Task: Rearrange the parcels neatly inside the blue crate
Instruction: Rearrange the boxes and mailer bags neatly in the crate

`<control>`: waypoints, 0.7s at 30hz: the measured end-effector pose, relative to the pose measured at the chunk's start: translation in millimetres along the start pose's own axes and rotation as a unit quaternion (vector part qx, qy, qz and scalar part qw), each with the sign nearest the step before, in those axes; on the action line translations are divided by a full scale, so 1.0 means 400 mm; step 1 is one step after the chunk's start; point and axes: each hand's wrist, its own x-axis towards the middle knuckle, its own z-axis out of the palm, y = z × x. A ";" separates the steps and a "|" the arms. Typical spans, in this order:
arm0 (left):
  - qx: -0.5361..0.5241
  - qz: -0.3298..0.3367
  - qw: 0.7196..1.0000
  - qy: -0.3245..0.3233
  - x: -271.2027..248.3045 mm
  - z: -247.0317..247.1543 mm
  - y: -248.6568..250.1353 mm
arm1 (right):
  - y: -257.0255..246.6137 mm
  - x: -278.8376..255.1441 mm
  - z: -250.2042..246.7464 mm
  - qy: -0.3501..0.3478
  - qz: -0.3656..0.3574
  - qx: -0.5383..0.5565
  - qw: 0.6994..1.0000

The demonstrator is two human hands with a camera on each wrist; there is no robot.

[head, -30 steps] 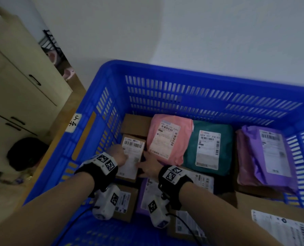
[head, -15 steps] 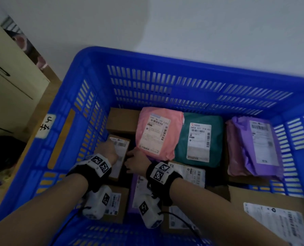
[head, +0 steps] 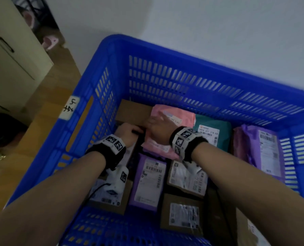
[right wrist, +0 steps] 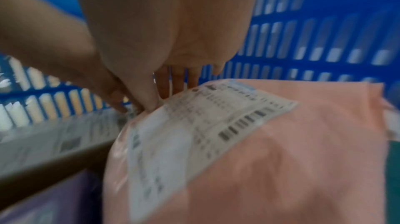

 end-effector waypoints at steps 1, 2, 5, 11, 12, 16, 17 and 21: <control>0.000 -0.017 1.000 0.014 0.008 -0.003 -0.007 | 0.013 0.001 -0.009 -0.015 0.008 -0.005 1.000; -0.003 -0.032 0.999 0.030 0.016 -0.005 -0.015 | 0.025 0.002 -0.015 -0.022 0.012 -0.005 1.000; -0.002 -0.083 0.995 0.063 0.034 -0.006 -0.027 | 0.056 -0.006 -0.027 -0.051 0.034 0.016 0.998; 0.000 -0.218 0.963 0.159 0.055 0.010 -0.013 | 0.099 0.024 -0.025 -0.053 0.105 0.127 0.985; -0.026 -0.217 0.962 0.167 0.059 0.012 -0.017 | 0.098 0.033 -0.025 -0.006 0.108 0.148 0.983; -0.098 -0.199 0.960 0.170 0.063 0.018 -0.043 | 0.070 0.080 -0.037 0.066 0.104 0.200 0.972; -0.109 -0.203 0.958 0.172 0.065 0.020 -0.045 | 0.060 0.093 -0.040 0.037 0.100 0.194 0.975; -0.125 -0.257 0.941 0.180 0.071 0.022 -0.017 | 0.030 0.132 -0.021 -0.043 0.099 0.129 0.986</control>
